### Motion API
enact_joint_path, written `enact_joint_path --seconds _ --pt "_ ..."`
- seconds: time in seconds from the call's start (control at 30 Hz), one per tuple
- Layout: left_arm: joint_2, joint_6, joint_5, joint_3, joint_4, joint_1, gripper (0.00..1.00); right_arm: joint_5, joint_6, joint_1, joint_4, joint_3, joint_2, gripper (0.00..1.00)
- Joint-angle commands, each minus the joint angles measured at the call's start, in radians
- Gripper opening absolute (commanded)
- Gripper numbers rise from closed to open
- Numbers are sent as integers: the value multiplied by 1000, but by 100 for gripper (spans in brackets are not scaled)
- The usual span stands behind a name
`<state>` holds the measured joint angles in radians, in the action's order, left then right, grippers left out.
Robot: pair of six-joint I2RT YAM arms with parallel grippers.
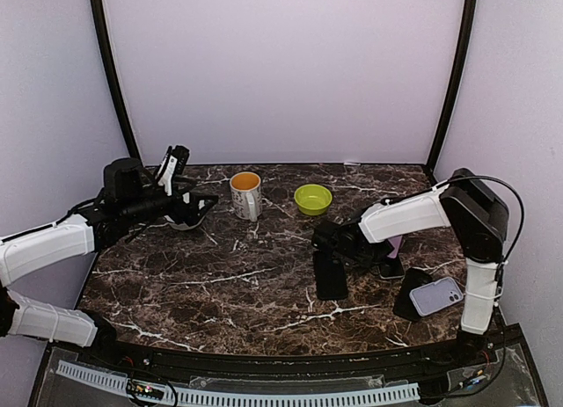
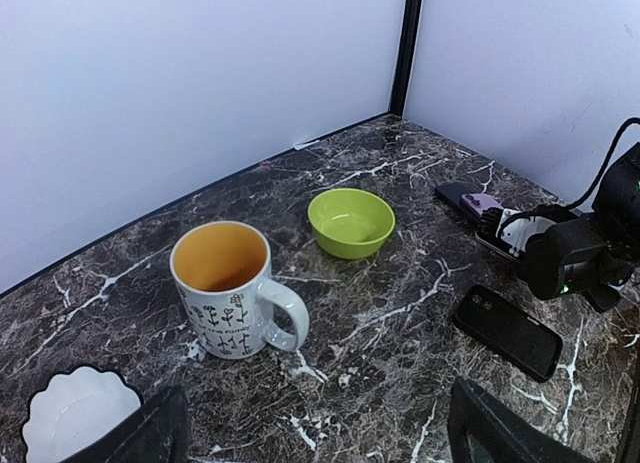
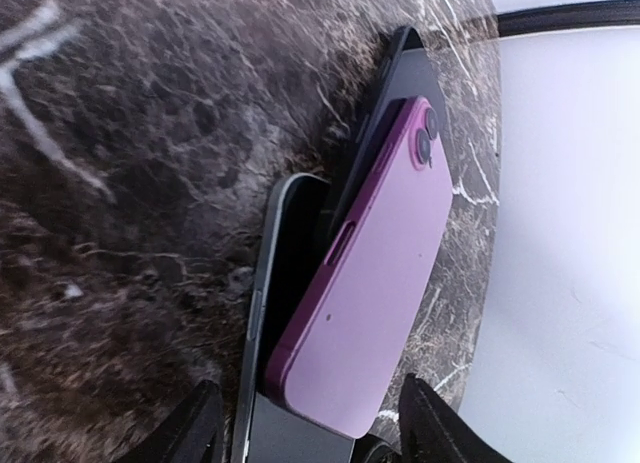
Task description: Put the phone into the phone case
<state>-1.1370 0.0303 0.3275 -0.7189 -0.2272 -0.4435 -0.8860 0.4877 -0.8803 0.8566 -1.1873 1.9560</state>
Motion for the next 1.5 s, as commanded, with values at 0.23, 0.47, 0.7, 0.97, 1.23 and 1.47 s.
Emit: enact_joint_path --seconds 0.23,0.47,0.7,0.97,1.23,1.47 --pt "-3 12 20 13 2 -7 91 -185 7 -7 75 -66 102 46" --pt "-1 20 22 15 3 -6 91 -228 -14 -4 70 -96 142 39" --pt "-2 17 33 16 -1 -7 92 -241 -7 1 82 -91 180 35" --pt "-3 19 36 18 -1 -6 92 -265 -19 23 72 -86 195 23" --pt "-6 19 40 18 -1 -7 92 -273 20 20 149 -129 159 0" --pt "-8 17 38 18 -2 -7 92 -311 113 1 316 -239 62 0"
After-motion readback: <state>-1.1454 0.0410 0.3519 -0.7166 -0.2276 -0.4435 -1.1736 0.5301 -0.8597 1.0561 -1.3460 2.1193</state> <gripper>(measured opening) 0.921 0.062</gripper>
